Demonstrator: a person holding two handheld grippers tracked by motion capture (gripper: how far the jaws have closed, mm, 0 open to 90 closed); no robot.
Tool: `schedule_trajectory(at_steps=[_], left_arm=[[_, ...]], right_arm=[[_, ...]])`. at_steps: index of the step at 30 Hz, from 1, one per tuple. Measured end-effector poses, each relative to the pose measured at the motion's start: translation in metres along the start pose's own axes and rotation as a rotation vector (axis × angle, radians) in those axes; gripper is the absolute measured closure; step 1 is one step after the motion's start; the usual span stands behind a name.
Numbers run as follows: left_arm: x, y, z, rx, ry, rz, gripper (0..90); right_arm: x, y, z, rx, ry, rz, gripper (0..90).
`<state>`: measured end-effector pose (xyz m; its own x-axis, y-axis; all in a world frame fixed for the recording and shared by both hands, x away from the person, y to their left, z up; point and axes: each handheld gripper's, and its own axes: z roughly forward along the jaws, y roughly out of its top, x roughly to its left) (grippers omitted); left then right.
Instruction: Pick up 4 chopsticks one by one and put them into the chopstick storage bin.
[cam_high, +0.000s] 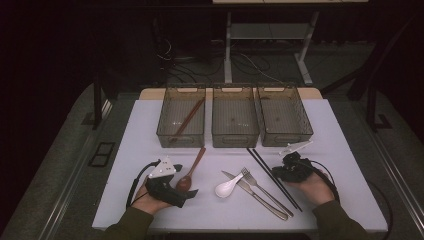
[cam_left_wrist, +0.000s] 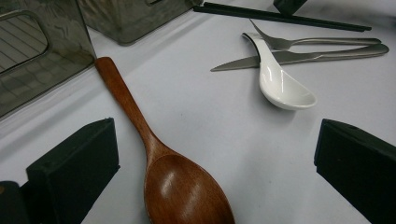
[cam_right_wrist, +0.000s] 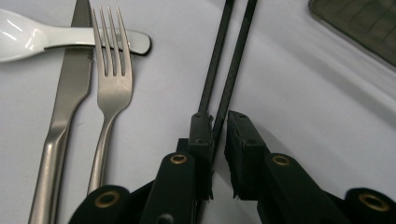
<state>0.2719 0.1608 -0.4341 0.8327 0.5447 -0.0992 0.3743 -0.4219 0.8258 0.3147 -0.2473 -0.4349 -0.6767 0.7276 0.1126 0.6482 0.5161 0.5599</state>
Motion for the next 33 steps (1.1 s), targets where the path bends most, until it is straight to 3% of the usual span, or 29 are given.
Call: schedule_trajectory(at_steps=[17,22,33], left_arm=[[-0.0005,0.0000,0.0006,0.008,-0.002,0.003,0.0],[-0.0006,-0.0001,0.0009,0.009,-0.002,0.003,0.0],[-0.0006,-0.0003,0.0012,0.011,0.001,0.003,0.0]], right_arm=[[0.0036,0.0000,0.0017,0.020,-0.036,-0.024,83.5],[-0.0002,-0.0013,0.0001,0.020,-0.070,-0.022,85.3],[0.0038,-0.0070,0.0005,-0.017,-0.106,-0.029,86.1]])
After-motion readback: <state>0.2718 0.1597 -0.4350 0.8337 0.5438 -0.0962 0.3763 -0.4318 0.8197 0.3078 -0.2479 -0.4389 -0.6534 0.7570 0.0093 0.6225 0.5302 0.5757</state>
